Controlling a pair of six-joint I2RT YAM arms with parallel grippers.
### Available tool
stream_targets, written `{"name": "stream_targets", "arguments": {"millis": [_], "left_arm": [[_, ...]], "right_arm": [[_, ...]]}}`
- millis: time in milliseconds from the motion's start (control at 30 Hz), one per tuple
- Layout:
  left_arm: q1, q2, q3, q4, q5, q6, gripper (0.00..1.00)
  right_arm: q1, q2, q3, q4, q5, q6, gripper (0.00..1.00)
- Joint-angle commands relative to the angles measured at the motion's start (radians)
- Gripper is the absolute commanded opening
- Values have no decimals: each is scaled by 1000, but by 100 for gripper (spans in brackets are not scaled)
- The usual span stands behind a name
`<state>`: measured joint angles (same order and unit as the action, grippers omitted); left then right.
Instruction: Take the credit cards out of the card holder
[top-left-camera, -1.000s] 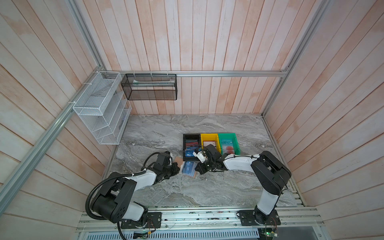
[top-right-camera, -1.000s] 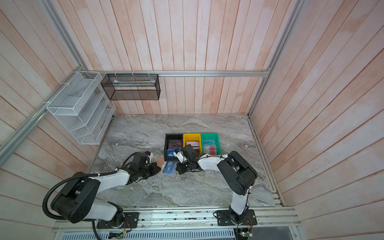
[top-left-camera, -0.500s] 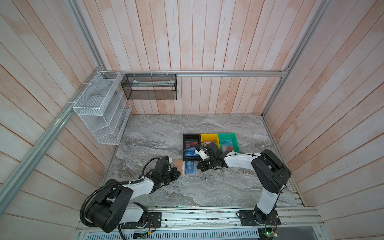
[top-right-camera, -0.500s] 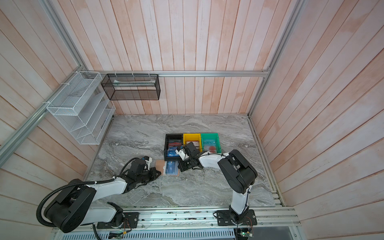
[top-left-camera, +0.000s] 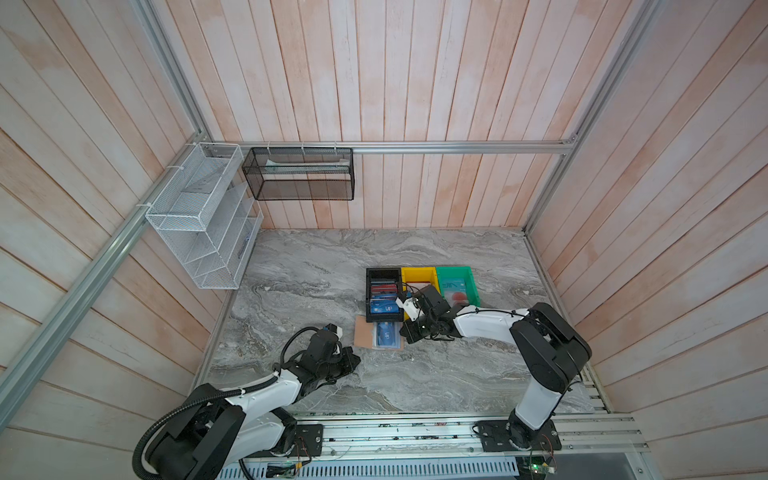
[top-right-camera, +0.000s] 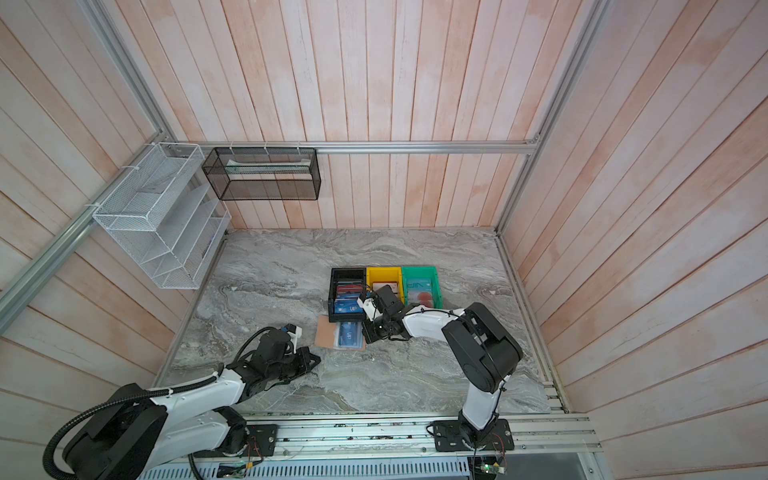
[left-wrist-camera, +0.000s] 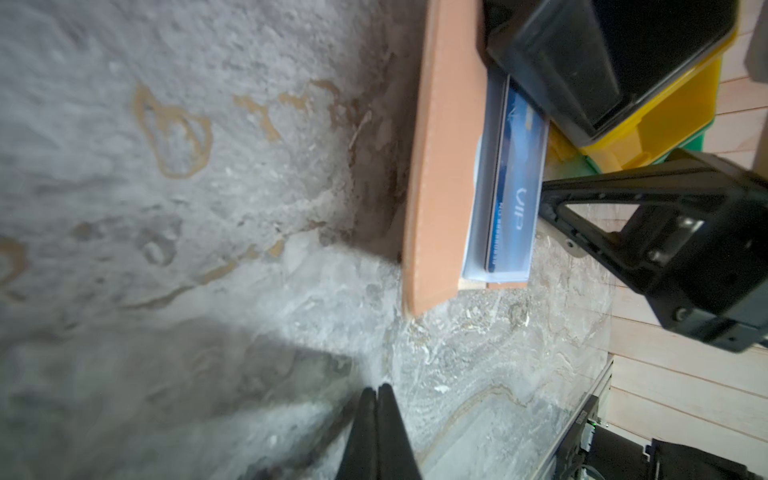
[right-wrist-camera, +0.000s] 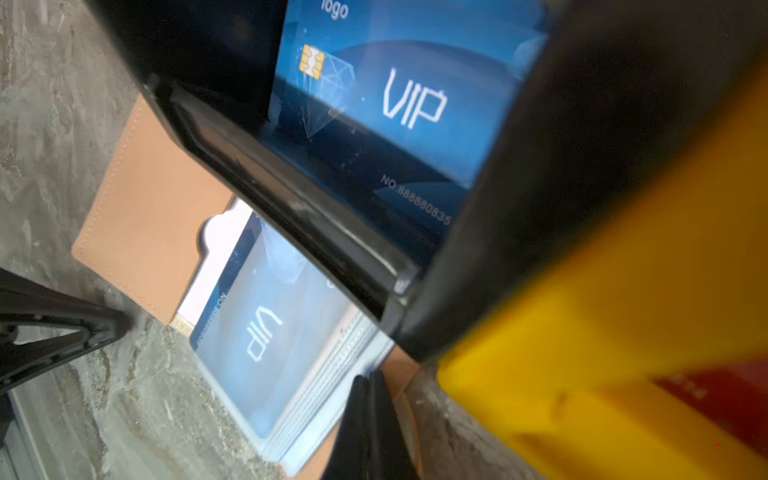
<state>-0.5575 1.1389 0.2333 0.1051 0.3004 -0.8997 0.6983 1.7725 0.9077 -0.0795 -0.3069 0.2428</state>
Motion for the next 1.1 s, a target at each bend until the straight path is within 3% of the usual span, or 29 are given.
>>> {"name": "stream_targets", "arguments": {"millis": [0, 233, 667, 1067], "left_arm": [[-3, -69, 45, -79, -27, 7, 0], [17, -95, 172, -129, -34, 59, 0], [85, 236, 314, 8, 78, 156, 1], [148, 444, 337, 98, 128, 201, 1]], "right_arm": [[-21, 32, -61, -195, 143, -10, 1], [16, 45, -48, -203, 138, -22, 3], [53, 49, -46, -207, 155, -12, 4], [55, 42, -58, -196, 151, 6, 4]]}}
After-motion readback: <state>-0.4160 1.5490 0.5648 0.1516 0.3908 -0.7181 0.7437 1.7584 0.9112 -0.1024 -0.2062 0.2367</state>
